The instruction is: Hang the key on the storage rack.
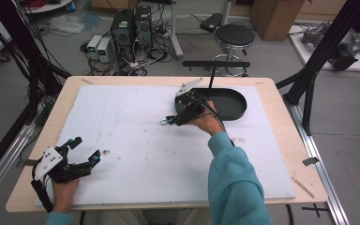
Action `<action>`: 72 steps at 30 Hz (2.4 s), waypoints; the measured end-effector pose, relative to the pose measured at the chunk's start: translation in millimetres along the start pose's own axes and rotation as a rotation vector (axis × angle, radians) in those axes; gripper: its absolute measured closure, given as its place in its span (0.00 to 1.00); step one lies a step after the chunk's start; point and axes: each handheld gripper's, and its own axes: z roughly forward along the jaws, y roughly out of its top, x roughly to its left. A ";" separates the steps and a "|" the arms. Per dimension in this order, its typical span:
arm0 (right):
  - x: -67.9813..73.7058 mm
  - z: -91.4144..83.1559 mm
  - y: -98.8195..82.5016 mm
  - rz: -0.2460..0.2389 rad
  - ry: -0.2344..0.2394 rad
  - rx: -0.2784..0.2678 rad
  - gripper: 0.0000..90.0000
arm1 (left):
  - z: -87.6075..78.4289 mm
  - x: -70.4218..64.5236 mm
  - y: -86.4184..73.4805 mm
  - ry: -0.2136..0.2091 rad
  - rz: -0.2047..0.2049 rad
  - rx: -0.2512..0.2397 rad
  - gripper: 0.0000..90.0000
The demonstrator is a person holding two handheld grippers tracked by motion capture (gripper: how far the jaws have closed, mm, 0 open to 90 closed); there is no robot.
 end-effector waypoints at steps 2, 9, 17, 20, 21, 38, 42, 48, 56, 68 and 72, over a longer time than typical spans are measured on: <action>1.0 5.2 0.7 -0.004 -0.006 0.015 0.03 | 0.0 -0.1 0.0 -0.001 0.003 -0.001 0.12; 2.5 24.4 0.8 0.012 -0.009 0.080 0.06 | -0.1 -0.1 -0.1 0.000 -0.002 -0.003 0.12; 1.7 41.5 -3.2 0.030 -0.031 0.143 0.06 | -0.2 -0.3 -0.1 -0.001 0.003 -0.005 0.12; 1.1 45.7 -4.4 0.026 -0.027 0.160 0.08 | -0.2 -0.2 -0.1 -0.001 -0.001 -0.004 0.12; 0.8 46.9 -4.8 0.026 -0.028 0.162 0.08 | -0.2 -0.2 -0.1 0.000 -0.001 -0.004 0.12; -2.9 63.7 -11.0 0.037 -0.061 0.260 0.37 | -0.2 0.1 -0.1 0.000 -0.003 -0.006 0.12; -2.1 66.2 -11.4 0.032 -0.070 0.278 0.45 | -0.2 -0.1 -0.1 -0.001 -0.003 -0.007 0.12; -1.6 69.7 -11.7 0.009 -0.085 0.298 0.55 | -0.6 0.2 -0.2 -0.001 -0.004 -0.007 0.12; -1.1 72.7 -12.2 0.006 -0.092 0.321 0.62 | -0.3 0.4 -0.1 -0.001 -0.005 -0.006 0.12; 0.3 73.6 -10.2 -0.008 -0.124 0.342 0.82 | -0.2 0.3 -0.1 0.000 -0.005 -0.007 0.12; -0.5 70.8 -9.2 0.001 -0.136 0.340 0.87 | -0.3 0.2 -0.1 0.000 -0.004 -0.007 0.12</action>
